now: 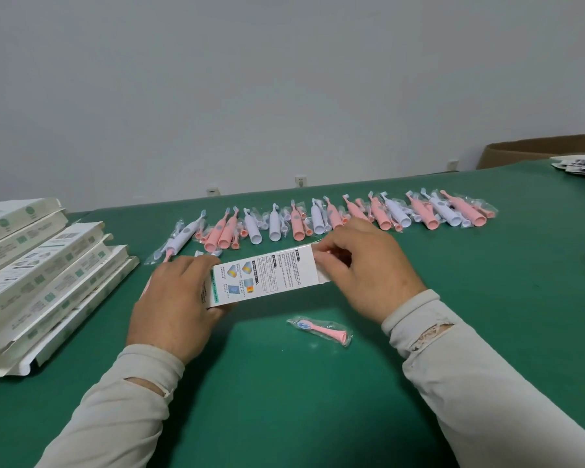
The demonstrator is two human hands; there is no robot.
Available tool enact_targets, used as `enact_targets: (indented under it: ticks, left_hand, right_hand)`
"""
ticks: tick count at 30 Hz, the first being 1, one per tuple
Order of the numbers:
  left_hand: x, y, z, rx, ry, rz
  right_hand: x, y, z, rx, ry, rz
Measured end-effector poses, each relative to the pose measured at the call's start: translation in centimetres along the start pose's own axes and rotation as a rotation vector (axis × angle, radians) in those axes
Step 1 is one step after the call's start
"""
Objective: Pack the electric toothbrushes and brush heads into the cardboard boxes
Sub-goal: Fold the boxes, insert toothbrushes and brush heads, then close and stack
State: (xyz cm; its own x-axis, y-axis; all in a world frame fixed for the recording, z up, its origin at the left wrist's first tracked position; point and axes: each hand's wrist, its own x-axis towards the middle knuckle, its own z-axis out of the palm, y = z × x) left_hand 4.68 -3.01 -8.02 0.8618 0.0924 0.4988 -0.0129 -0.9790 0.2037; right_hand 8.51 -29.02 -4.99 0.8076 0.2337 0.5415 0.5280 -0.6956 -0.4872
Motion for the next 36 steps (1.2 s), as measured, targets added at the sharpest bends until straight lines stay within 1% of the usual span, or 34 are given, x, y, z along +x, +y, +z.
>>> enact_targets:
  ticks: [2,6,8,10,12,13,14,16,17,18,19,20,21,22,23,24,27,28,29,30,32,34,36]
  left_hand:
    - [0.0,0.1,0.1,0.004,0.005,0.009]
    - [0.1,0.1,0.0,0.019,0.001,0.001]
    - [0.1,0.1,0.1,0.019,0.013,0.008]
    - [0.0,0.2,0.2,0.016,0.017,0.016]
    - [0.0,0.1,0.3,0.011,0.007,0.018]
    - [0.0,0.1,0.3,0.008,0.002,0.013]
    - [0.1,0.1,0.3,0.008,-0.003,0.002]
    - [0.2,0.0,0.2,0.001,-0.002,-0.037]
    - [0.2,-0.1,0.1,-0.007,0.006,-0.058]
    - [0.3,-0.3,0.0,-0.013,0.013,-0.075]
    - [0.3,-0.4,-0.1,-0.013,0.014,-0.090]
    - [0.3,-0.4,-0.1,-0.008,0.013,-0.099]
    - [0.3,-0.5,-0.2,0.000,0.011,-0.102]
    - [0.3,-0.5,-0.1,0.008,0.009,-0.102]
    - [0.3,-0.5,-0.1,0.012,0.008,-0.100]
    - [0.3,-0.4,0.0,0.015,0.007,-0.101]
    - [0.3,-0.5,0.0,0.017,0.004,-0.105]
    - [0.2,-0.5,0.0,0.017,0.002,-0.110]
    - [0.2,-0.5,0.0,0.015,0.000,-0.115]
    - [0.3,-0.5,0.0,0.011,0.002,-0.121]
    - [0.3,-0.4,-0.1,0.002,0.010,-0.132]
    - [0.2,-0.3,-0.2,0.014,0.006,-0.133]
    - [0.2,-0.3,-0.1,0.018,0.002,-0.124]
  right_hand:
    - [-0.1,-0.3,0.6,0.144,0.033,0.053]
    - [-0.1,-0.5,1.4,0.560,-0.023,0.236]
    - [0.1,-0.6,1.6,0.704,-0.088,0.285]
    - [0.1,-0.7,1.8,0.809,-0.201,0.330]
    - [0.2,-0.5,1.9,0.834,-0.272,0.343]
    - [0.2,-0.3,1.7,0.806,-0.253,0.339]
    - [0.3,0.0,1.3,0.723,-0.178,0.327]
    - [0.4,0.8,0.1,0.406,0.042,0.293]
    - [0.4,1.2,-0.5,0.262,0.095,0.262]
    - [0.4,1.3,-1.0,0.197,0.067,0.235]
    - [0.2,1.1,-1.2,0.176,-0.037,0.217]
    - [-0.1,0.7,-1.0,0.136,-0.189,0.202]
    - [-0.5,0.1,-0.5,0.042,-0.359,0.189]
    - [-0.8,-0.5,0.1,-0.090,-0.518,0.172]
    - [-1.1,-1.1,0.7,-0.205,-0.635,0.153]
    - [-1.3,-1.5,1.1,-0.275,-0.692,0.136]
    - [-1.4,-1.3,1.3,-0.256,-0.674,0.087]
    - [-1.4,-1.2,1.1,-0.177,-0.657,0.082]
    - [-1.3,-1.1,0.7,-0.024,-0.625,0.101]
    - [-1.2,-1.0,0.3,0.182,-0.571,0.134]
    - [-0.6,-1.0,-0.6,0.596,-0.377,0.181]
    - [-0.1,-0.9,-1.2,0.953,-0.161,0.245]
    - [0.3,-0.8,-1.3,1.210,-0.007,0.307]
